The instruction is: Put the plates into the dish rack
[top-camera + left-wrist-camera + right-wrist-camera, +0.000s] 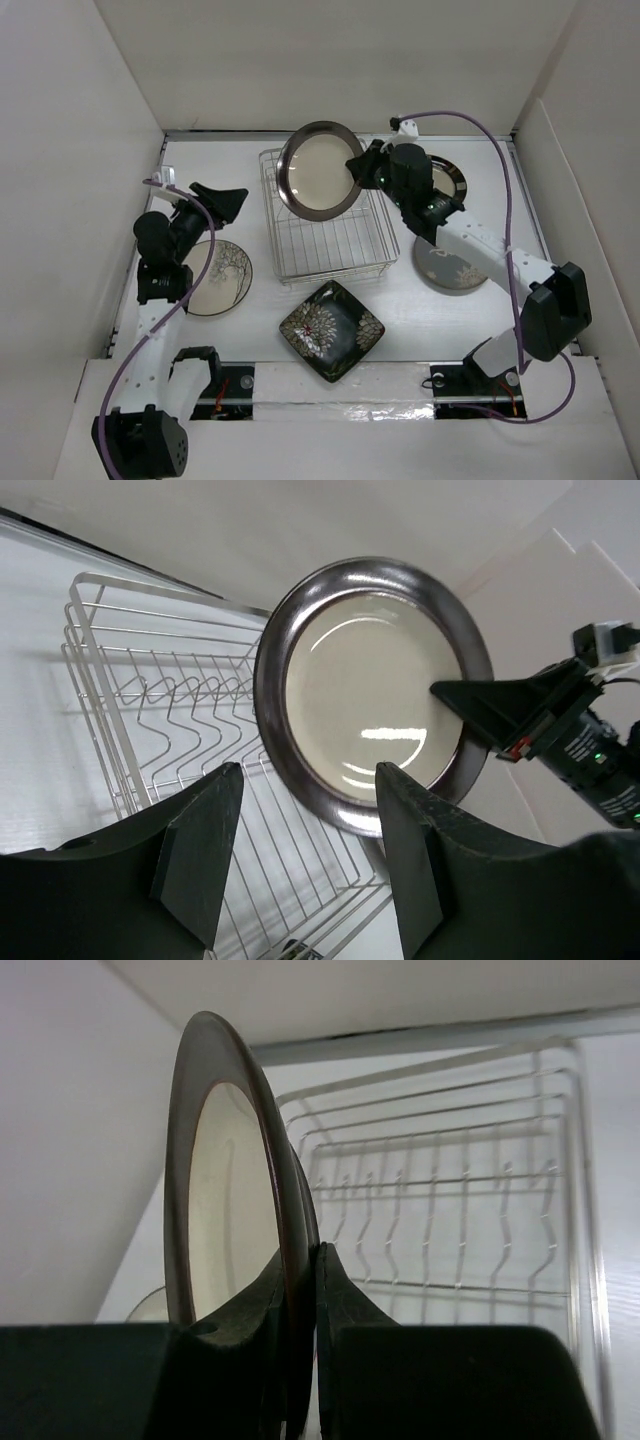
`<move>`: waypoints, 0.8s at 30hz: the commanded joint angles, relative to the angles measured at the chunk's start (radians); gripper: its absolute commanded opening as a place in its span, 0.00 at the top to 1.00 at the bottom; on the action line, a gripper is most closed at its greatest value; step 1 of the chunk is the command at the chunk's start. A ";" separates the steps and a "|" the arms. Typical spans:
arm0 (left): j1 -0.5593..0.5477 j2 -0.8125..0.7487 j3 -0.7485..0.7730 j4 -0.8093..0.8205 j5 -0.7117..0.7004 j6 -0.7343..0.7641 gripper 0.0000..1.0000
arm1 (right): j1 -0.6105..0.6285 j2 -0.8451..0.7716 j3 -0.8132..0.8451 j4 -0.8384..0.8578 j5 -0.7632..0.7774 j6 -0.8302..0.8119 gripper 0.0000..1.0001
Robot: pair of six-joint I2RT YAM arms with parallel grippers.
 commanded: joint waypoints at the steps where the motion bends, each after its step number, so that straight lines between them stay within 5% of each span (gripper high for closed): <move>1: -0.036 0.003 0.034 -0.013 -0.020 0.063 0.49 | 0.041 0.002 0.193 0.063 0.257 -0.069 1.00; 15: -0.121 0.031 0.075 -0.080 -0.008 0.114 0.53 | 0.194 0.421 0.813 -0.342 0.640 -0.377 1.00; 24: -0.121 0.031 0.071 -0.074 0.001 0.106 0.53 | 0.234 0.554 0.977 -0.410 0.702 -0.437 1.00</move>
